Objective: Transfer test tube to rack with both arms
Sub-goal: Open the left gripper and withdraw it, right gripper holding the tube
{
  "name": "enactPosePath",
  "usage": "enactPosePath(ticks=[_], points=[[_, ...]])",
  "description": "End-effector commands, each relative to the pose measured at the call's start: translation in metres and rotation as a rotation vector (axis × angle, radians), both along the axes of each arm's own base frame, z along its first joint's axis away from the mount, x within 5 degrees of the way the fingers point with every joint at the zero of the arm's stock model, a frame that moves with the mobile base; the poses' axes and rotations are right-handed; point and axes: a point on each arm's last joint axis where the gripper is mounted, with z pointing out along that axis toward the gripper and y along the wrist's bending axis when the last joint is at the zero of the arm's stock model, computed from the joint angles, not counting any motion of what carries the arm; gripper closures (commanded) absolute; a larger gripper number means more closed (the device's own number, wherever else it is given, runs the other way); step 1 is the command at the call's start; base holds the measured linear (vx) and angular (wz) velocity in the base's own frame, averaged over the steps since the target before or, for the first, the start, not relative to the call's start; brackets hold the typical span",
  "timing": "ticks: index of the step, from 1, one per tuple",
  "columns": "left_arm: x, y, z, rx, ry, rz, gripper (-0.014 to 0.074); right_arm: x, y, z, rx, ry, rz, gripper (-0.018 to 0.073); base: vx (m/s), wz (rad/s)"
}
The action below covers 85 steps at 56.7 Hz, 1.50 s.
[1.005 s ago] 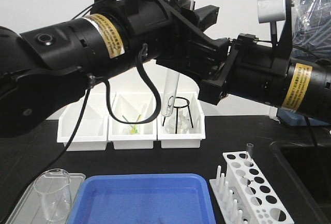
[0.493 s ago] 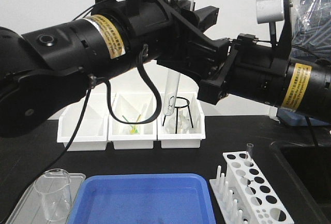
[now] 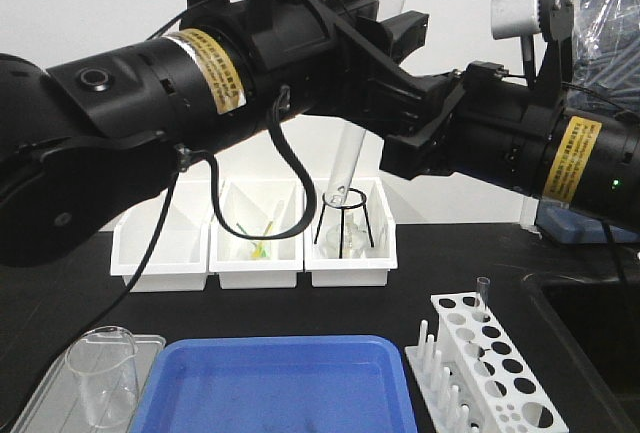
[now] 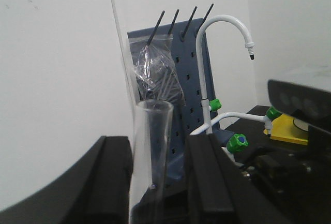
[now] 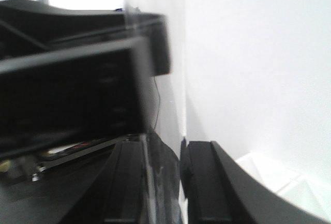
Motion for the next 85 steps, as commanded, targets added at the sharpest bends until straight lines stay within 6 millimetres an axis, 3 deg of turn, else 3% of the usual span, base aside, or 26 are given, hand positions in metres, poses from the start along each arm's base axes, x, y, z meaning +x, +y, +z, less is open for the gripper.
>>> enactPosePath(ticks=[1,20,36,46,56,73,79,85], points=[[-0.019,0.013,0.034,-0.109,-0.119,-0.039,0.0209,-0.007,-0.008,0.024,0.071,-0.041,-0.044,0.0570,0.00,0.00],[-0.029,0.023,0.045,-0.084,-0.181,-0.019,0.0209,0.003,-0.032,0.030,0.111,0.026,-0.365,0.0570,0.00,0.00],[-0.042,0.043,0.057,-0.008,-0.229,0.050,0.0209,-0.007,-0.062,0.041,-0.062,-0.084,-0.681,0.0570,0.00,0.00],[-0.050,0.054,0.064,0.007,-0.244,0.078,0.0209,-0.008,-0.068,0.042,-0.073,-0.088,-0.741,0.0570,0.00,0.00],[-0.057,0.063,0.071,0.054,-0.308,0.120,0.0209,0.000,-0.070,0.022,-0.223,-0.116,-0.790,0.0570,0.00,0.00],[-0.070,0.078,0.080,0.040,-0.326,0.141,0.0209,0.013,-0.069,-0.036,-0.115,0.160,-0.803,0.0567,0.00,0.00],[-0.074,0.082,0.083,0.032,-0.331,0.145,0.0209,0.014,-0.070,-0.043,-0.029,0.228,-0.812,0.0567,0.00,0.00],[-0.080,0.088,0.088,0.020,-0.342,0.148,0.0209,0.014,-0.070,-0.041,-0.089,0.171,-0.814,0.0567,0.00,0.00]])
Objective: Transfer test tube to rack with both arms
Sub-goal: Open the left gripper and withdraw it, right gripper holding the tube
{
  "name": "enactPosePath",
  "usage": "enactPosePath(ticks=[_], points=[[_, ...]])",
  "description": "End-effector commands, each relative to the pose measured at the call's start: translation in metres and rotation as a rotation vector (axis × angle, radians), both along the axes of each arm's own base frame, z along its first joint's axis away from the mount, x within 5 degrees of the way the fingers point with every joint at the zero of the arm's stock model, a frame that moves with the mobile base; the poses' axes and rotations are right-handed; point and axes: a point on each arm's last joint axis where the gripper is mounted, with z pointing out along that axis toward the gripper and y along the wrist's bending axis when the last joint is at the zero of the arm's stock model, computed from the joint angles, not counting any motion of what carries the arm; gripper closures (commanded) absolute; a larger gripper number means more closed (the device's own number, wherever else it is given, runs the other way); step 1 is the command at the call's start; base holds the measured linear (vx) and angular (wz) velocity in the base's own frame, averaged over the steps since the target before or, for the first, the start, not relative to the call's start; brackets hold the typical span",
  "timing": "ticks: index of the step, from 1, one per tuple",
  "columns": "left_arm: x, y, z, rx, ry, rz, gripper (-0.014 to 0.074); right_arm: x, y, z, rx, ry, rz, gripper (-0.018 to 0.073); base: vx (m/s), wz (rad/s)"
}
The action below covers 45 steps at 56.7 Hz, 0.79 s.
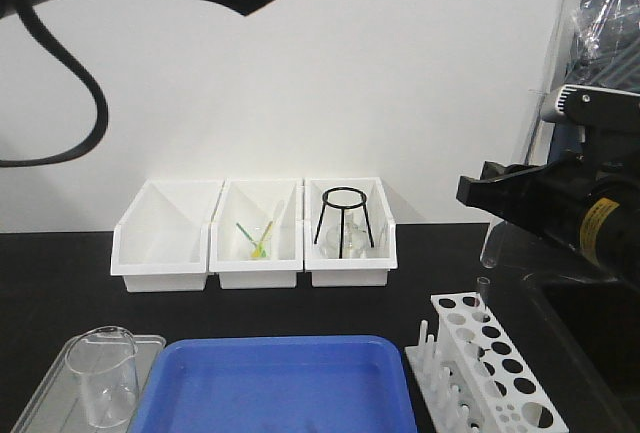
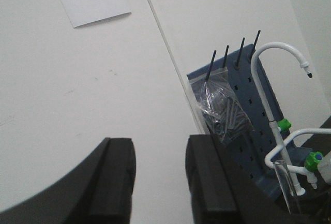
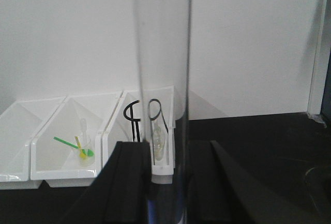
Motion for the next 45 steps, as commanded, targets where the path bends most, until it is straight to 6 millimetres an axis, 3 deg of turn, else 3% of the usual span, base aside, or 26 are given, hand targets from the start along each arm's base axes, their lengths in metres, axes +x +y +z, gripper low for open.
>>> enactPosePath(ticks=[1,10,20,33,45], points=[[-0.020,0.015,0.024,-0.064,-0.099,-0.028,0.0209,-0.006,-0.007,0.024,-0.072,-0.098,-0.021,0.0567,0.00,0.00],[-0.026,0.021,0.028,-0.076,-0.113,-0.026,0.0209,-0.006,-0.011,0.015,-0.190,-0.094,-0.051,0.0567,0.00,0.00],[-0.029,0.024,0.030,-0.080,-0.116,-0.023,0.0209,-0.008,-0.016,-0.007,-0.396,-0.054,-0.064,0.0567,0.00,0.00],[-0.030,0.025,0.030,-0.081,-0.116,-0.022,0.0209,-0.010,-0.015,-0.021,-0.231,0.005,-0.071,0.0567,0.00,0.00],[-0.029,0.025,0.030,-0.081,-0.112,-0.021,0.0209,-0.011,-0.009,-0.023,-0.218,0.016,-0.009,0.0566,0.00,0.00]])
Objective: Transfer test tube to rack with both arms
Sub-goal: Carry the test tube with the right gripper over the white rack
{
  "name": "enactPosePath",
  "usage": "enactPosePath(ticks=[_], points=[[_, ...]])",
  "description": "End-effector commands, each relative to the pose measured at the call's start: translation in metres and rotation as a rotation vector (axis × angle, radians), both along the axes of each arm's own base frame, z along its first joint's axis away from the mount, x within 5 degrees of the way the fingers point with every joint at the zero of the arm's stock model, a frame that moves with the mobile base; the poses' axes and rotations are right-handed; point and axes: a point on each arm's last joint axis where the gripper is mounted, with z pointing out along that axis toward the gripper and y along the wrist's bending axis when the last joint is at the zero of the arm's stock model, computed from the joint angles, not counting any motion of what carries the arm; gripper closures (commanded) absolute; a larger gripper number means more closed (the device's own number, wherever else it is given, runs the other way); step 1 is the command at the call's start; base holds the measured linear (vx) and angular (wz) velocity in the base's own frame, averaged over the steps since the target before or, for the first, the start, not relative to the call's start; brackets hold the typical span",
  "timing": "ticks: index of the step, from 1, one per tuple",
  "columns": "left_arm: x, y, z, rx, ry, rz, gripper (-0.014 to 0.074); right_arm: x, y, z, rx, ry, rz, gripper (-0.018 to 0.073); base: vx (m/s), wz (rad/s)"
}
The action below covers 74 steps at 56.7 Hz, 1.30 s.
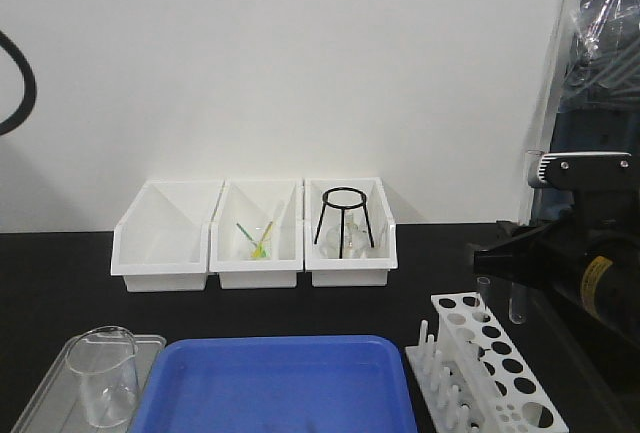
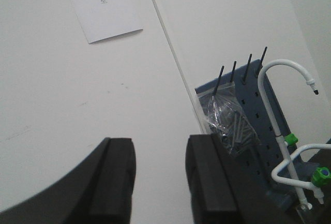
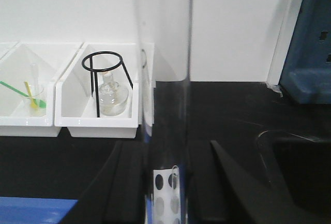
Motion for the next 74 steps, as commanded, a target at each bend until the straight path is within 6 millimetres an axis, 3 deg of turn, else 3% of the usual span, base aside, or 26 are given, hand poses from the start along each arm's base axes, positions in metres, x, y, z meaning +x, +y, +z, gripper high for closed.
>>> enactPosePath(ticks=[1,11,34,56,74], points=[[-0.015,0.010,0.019,-0.051,-0.085,-0.026,0.0209,-0.004,-0.001,0.021,-0.055,-0.077,0.039,0.0566,0.00,0.00],[-0.015,0.010,0.019,-0.051,-0.085,-0.026,0.0209,0.001,-0.003,0.024,-0.057,-0.090,0.005,0.0566,0.00,0.00],[-0.015,0.010,0.019,-0.049,-0.082,-0.024,0.0209,0.037,0.013,0.041,-0.084,-0.134,0.069,0.0566,0.00,0.00],[-0.016,0.014,0.019,-0.048,-0.066,-0.006,0.0223,0.065,0.008,-0.003,-0.042,-0.036,-0.085,0.0566,0.00,0.00],[-0.017,0.022,0.016,-0.033,-0.010,0.042,0.0368,0.069,0.010,-0.011,-0.060,-0.017,-0.073,0.0566,0.00,0.00]])
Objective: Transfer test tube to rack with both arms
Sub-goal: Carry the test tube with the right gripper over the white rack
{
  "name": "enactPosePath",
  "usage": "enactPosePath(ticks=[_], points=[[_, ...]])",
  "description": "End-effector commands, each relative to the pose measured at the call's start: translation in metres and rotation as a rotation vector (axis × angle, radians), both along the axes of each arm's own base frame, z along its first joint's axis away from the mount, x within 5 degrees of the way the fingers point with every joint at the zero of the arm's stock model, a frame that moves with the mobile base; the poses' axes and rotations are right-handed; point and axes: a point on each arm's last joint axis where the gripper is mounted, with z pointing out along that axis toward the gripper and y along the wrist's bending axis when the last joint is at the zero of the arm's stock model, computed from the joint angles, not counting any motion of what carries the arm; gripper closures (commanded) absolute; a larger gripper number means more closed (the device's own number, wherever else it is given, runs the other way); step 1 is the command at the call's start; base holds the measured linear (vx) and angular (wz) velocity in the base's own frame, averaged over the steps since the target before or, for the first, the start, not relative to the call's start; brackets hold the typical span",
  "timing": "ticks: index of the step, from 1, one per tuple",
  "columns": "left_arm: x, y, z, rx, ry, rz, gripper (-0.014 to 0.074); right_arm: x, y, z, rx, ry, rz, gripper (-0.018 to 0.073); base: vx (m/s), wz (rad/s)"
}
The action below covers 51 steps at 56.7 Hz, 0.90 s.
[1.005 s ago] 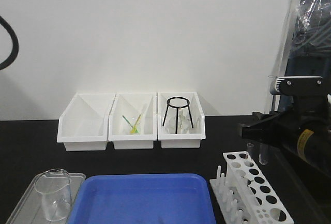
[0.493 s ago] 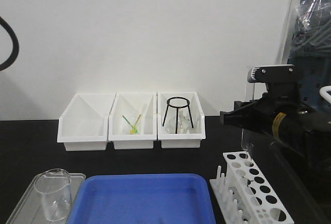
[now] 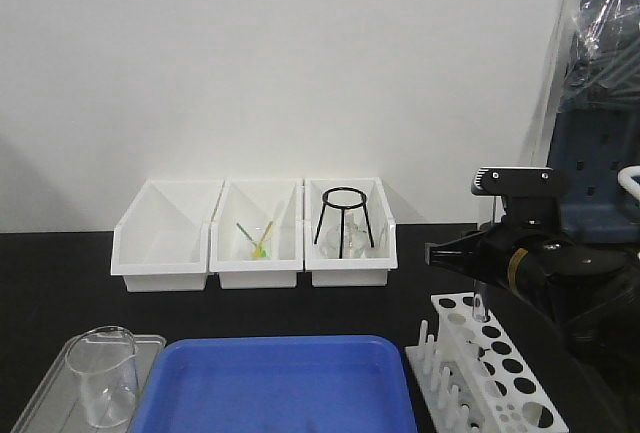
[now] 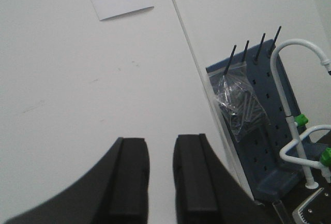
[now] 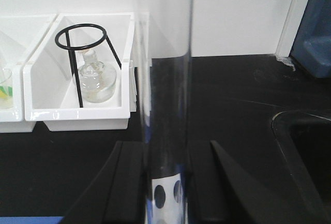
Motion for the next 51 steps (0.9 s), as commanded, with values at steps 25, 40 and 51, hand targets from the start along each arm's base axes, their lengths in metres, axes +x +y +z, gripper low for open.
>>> enactPosePath(ticks=[25,40,51], points=[[-0.010,0.013,0.012,-0.023,-0.009,0.030,0.0438,-0.009,-0.007,0.005,-0.127,-0.030,0.023,0.0566,0.00,0.00],[-0.010,0.014,0.012,-0.022,-0.008,0.031,0.0438,-0.006,-0.004,0.009,-0.072,-0.038,0.027,0.0566,0.00,0.00],[-0.010,0.014,0.012,-0.022,-0.008,0.031,0.0438,-0.002,-0.004,0.014,-0.063,-0.057,0.001,0.0566,0.00,0.00]])
